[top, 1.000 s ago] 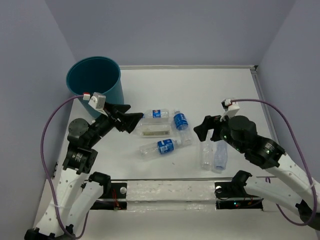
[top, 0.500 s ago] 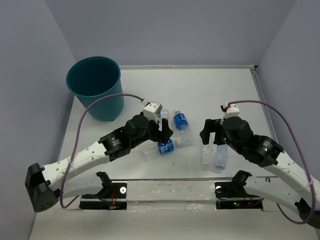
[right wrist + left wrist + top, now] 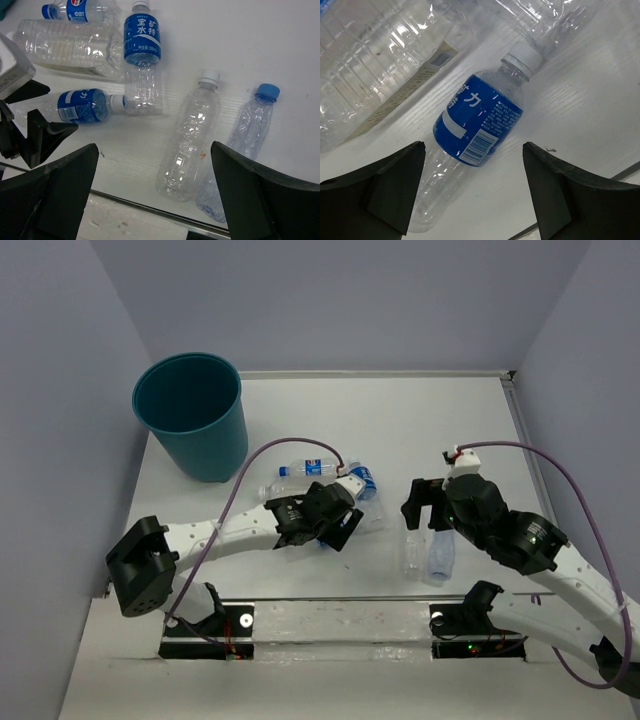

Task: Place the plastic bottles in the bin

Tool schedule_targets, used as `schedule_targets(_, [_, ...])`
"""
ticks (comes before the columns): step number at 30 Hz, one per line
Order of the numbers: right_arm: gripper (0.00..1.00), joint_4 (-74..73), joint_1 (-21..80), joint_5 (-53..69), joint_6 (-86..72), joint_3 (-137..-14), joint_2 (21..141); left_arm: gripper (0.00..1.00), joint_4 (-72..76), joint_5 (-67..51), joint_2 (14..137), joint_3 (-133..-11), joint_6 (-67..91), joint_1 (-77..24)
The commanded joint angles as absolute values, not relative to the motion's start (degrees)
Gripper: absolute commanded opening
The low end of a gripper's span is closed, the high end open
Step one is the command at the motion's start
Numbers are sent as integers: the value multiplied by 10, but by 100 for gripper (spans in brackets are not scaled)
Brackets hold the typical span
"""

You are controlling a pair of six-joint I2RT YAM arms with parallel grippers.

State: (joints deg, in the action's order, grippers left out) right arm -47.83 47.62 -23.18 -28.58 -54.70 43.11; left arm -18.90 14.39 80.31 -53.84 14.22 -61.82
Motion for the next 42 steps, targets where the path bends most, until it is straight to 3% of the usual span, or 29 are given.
schedule_targets(1, [99,-471,471,-242,-304,-548,443,89,-202,163,826,-559,113,-619])
schedule_targets(12, [100,-490,401,-245,-347,-523,554,83,-229,148,932,-585,111,-620])
schedule_targets(14, [100,-490,396,-236,-350,-517,563,74,-229,136,937,-586,112,-620])
schedule_targets(17, [98,-482,384,-220,-351,-498,597,47,-226,121,940,-586,111,-620])
schedule_targets(19, [97,-467,377,-188,-345,-483,627,36,-229,123,930,-590,114,-620])
schedule_targets(27, [94,-401,352,-161,-342,-456,678,33,-250,25,771,-639,115,-621])
schedule_targets(32, [90,-388,325,-154,-345,-454,714,34,-240,25,683,-703,114,-605])
schedule_targets(39, [84,-306,320,-127,-335,-463,808,37,-167,135,661,-789,121,-490])
schedule_targets(42, [68,-303,320,-145,-333,-475,847,37,-134,212,670,-828,120,-431])
